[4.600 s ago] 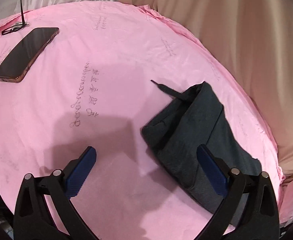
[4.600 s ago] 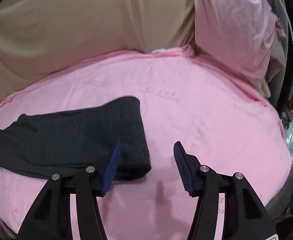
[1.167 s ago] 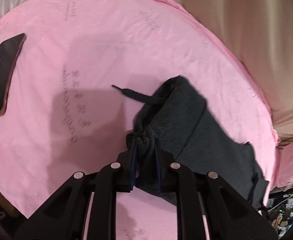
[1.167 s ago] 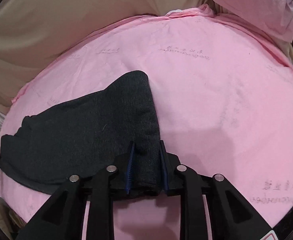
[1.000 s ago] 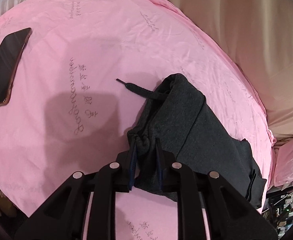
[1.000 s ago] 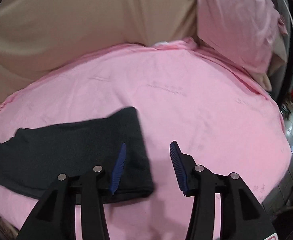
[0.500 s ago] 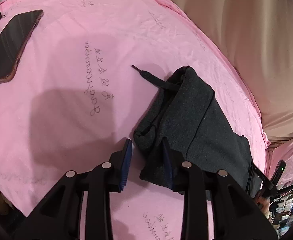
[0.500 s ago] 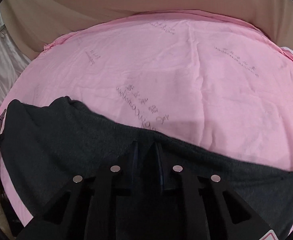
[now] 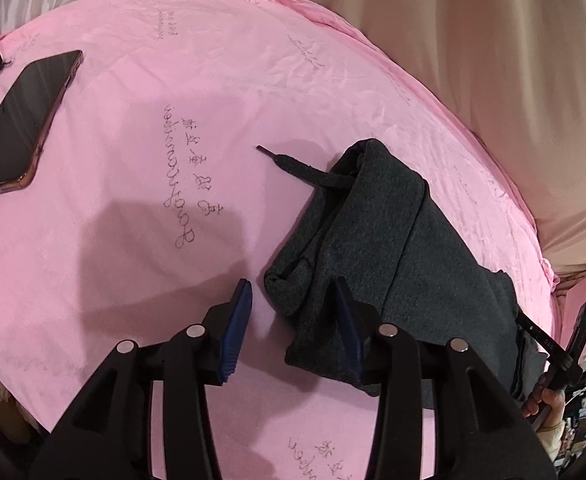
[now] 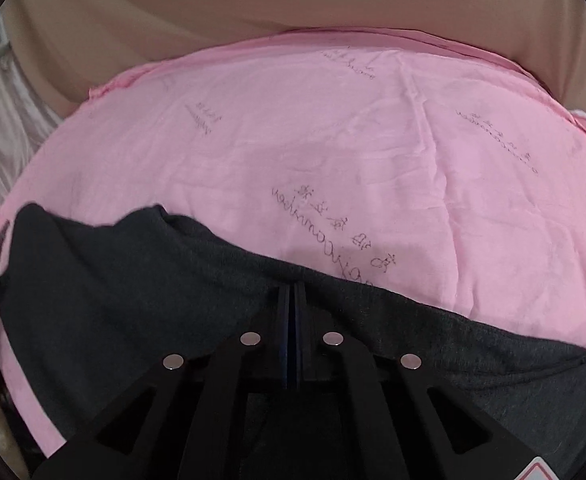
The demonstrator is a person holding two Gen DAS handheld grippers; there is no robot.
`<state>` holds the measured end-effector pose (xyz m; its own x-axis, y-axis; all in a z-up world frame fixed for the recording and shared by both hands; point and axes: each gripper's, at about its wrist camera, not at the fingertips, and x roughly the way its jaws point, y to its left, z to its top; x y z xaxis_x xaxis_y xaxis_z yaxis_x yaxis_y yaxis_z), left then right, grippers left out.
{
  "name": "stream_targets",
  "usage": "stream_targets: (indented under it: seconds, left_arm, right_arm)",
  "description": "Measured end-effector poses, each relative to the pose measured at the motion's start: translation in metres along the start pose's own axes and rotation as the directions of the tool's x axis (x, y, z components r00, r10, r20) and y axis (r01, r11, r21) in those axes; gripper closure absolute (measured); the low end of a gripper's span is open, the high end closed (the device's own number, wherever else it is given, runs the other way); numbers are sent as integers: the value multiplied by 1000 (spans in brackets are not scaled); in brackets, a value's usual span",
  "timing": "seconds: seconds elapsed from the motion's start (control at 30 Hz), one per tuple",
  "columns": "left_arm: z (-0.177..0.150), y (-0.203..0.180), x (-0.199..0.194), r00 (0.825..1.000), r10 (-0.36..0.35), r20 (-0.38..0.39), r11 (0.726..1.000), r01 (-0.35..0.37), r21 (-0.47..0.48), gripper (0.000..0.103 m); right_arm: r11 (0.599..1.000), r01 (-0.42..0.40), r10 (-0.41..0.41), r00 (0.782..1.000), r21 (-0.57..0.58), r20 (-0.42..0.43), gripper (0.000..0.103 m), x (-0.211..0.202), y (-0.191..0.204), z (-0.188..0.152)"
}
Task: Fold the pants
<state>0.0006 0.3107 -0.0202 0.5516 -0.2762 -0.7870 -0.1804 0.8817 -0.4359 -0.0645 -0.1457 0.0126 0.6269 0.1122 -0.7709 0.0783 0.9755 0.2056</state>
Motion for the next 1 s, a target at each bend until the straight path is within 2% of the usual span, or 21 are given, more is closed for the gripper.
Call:
stream_targets:
  seconds: [0.07,0.1,0.13,0.17,0.2,0.23,0.27,0.33,0.37,0.4,0.43,0.5,0.6,0.7,0.73,0.77,0.9,0.97,1.0]
  left_arm:
    - [2,4,-1,1000,-23,-10,999,22,-34,61]
    - [2,4,-2,1000,-25,-9,999,24,-40,67]
    - [2,1,-4,999,-38,-4,999,38,-34,81]
    - [2,-5,-7,999,-41,5,999,42,-19,83]
    - [2,-16,-13,999,-27,28,1000,27,9,86]
    - [2,-27,-20,998,-34,48,999,32,39,88]
    - [1,-39,-28,996,-57,64,996,52,66,88]
    - [-1,-72,-48,988,-122,91,984,108,142,90]
    - [-3,-88,-57,984,-146,99,976,127,179,90]
    - [-6,-109,-67,978,-179,107,962,152,227,91]
    - [-10,-129,-75,970,-217,110,946,181,270,103]
    - [-15,-162,-87,955,-278,102,914,230,334,103]
    - [-23,-202,-94,953,-279,119,890,210,405,103]
    - [-24,-208,-83,965,-240,102,900,181,397,103]
    - [-25,-207,-77,970,-222,97,907,169,387,103]
    - [-26,-201,-70,978,-185,97,917,137,374,102]
    - [-33,-168,-55,991,-86,107,942,45,333,100]
    - [-38,-144,-50,994,-69,82,949,40,314,84]
    - [-40,-134,-49,995,-64,77,950,37,310,56]
  right_arm:
    - [1000,-14,15,998,-6,60,93,-26,7,-7]
    - [1000,-12,13,997,-11,80,93,-35,8,-11]
    - [1000,-4,5,996,-16,94,92,-42,10,-13]
    - [1000,8,-6,995,-17,102,91,-49,9,-19]
    - [1000,26,-24,994,-13,107,85,-60,6,-28]
    - [999,49,-47,992,-7,113,76,-66,3,-35]
    - [997,83,-82,989,-2,122,71,-71,-1,-40]
    - [986,167,-165,977,0,132,68,-75,-15,-53]
    - [984,180,-180,976,5,127,68,-76,-20,-57]
    - [985,171,-172,978,19,117,68,-77,-27,-62]
    - [988,149,-152,983,33,107,68,-77,-32,-66]
    - [989,137,-142,985,53,100,68,-76,-39,-73]
    - [990,118,-127,986,80,108,67,-86,-49,-82]
    - [996,83,-87,991,44,97,45,-92,-43,-94]
    - [997,79,-80,992,21,95,45,-92,-37,-97]
    - [997,80,-80,993,-1,88,45,-90,-32,-101]
    - [999,44,-43,996,-19,74,45,-85,-15,-106]
    - [999,-28,30,998,-31,62,45,-81,-3,-102]
    - [995,-92,93,995,-37,47,45,-77,7,-98]
